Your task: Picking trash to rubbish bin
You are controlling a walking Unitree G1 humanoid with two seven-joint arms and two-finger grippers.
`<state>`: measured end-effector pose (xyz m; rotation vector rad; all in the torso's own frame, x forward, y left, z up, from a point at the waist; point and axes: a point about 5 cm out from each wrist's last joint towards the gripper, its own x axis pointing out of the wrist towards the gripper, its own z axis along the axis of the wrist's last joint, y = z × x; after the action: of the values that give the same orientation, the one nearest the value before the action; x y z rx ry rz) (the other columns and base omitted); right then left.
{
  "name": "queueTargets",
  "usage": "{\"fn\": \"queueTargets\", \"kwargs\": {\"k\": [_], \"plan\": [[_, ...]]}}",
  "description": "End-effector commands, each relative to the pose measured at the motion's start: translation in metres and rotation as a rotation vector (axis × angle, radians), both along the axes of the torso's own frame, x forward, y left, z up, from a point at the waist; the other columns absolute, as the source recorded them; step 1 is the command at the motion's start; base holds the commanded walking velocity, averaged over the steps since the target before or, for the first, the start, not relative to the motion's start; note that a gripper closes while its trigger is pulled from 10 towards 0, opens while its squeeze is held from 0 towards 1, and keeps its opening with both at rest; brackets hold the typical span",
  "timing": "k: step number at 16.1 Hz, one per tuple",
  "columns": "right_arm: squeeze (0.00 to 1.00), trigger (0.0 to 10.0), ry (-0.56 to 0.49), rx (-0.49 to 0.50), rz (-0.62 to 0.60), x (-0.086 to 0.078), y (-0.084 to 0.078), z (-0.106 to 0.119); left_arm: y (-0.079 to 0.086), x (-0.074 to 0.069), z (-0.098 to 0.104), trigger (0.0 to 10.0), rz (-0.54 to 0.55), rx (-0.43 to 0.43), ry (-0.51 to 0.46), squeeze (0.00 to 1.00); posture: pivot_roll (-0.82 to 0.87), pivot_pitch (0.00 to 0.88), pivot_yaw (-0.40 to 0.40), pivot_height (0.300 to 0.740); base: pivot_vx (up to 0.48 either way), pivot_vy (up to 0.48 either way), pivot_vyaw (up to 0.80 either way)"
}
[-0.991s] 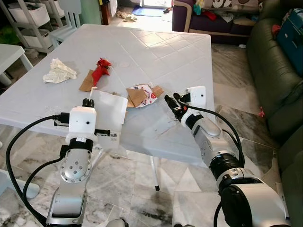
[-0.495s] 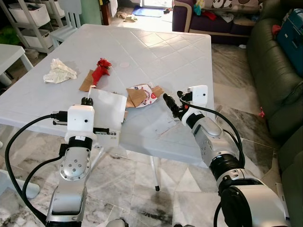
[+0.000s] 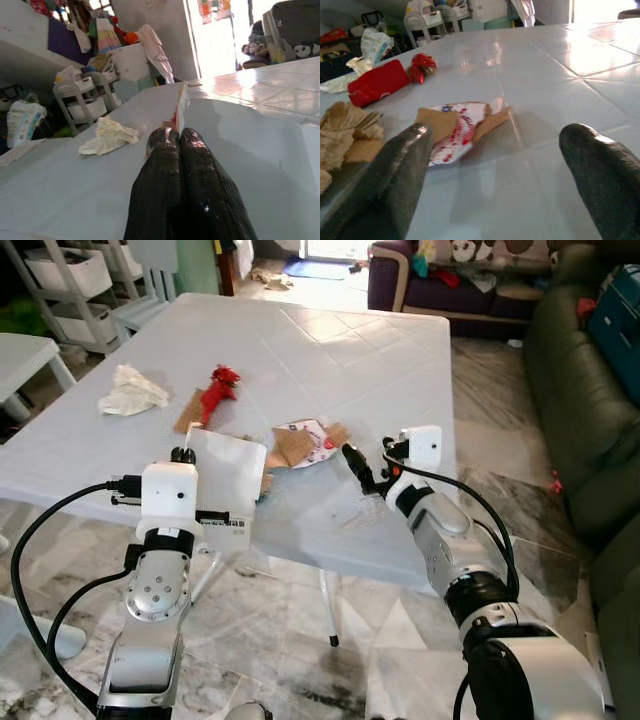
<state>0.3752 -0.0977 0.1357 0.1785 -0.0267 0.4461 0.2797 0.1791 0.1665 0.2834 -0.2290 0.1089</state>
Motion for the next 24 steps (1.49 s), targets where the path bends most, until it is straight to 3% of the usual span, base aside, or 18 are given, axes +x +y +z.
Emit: {"fn": "queueTargets", "kwargs": {"k": [1,8,18,21,24], "plan": [[1.0,10.0,-0.014,0.008,0.001,0.001,0.0023,0.0051,0.0017,0.0012,0.0011,10.0,0.002,-0.001,0.001,0.0,0.14,0.073,-0.012,0.74,0.0,0.33,0.0],[1.0,10.0,-0.009,0.002,-0.01,0.0006,0.0006,0.004,0.0006,0.0025,0.0004,10.0,-0.001,0.007,0.007,0.0,0.13,0.072,-0.011,0.74,0.0,0.429,0.0],[1.0,10.0,-0.006,-0.005,-0.043,0.0009,-0.0045,0.0034,-0.0006,0.0037,0.0023,10.0,0.0,0.013,0.002,0.0,0.13,0.073,-0.009,0.74,0.0,0.0,0.0],[1.0,10.0,-0.005,-0.01,-0.048,0.001,-0.0055,0.0031,0.0009,0.0055,-0.0001,10.0,0.014,-0.014,0.025,0.0,0.13,0.071,-0.007,0.74,0.0,0.431,0.0],[1.0,10.0,-0.002,-0.011,-0.056,0.0013,-0.0071,0.0031,0.0008,0.0058,0.0013,10.0,0.01,0.012,0.015,0.0,0.13,0.07,-0.008,0.74,0.0,0.48,0.0]]}}
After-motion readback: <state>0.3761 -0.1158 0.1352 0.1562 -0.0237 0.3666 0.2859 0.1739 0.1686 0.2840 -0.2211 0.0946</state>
